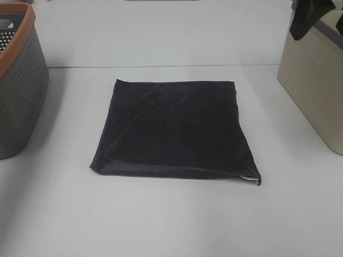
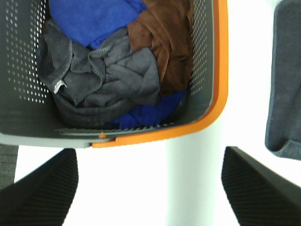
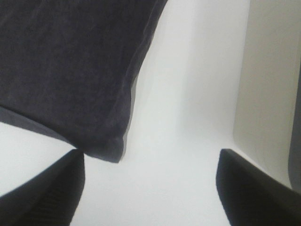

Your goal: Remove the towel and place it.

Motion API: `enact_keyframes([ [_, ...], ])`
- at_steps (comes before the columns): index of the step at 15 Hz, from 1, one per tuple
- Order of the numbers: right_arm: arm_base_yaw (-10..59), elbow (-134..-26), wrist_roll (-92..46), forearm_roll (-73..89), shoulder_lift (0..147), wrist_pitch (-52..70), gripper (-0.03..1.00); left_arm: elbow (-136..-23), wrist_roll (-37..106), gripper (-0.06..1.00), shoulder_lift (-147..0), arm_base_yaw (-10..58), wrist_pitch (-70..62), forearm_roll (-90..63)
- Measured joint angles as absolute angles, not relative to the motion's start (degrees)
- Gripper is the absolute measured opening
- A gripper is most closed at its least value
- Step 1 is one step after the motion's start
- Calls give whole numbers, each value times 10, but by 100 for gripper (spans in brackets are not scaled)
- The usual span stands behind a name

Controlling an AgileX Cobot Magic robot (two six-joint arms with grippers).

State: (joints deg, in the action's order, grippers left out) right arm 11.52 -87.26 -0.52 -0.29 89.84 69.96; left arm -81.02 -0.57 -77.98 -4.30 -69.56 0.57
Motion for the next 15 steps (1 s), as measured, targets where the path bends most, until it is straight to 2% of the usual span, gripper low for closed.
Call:
enact_keyframes([
  [9, 115, -520, -5, 0, 689, 673, 76, -507, -6, 78, -477, -43, -696, 6],
  [15, 115, -399, -5, -3, 521, 594, 76, -392, -6, 78, -272, -43, -697, 6],
])
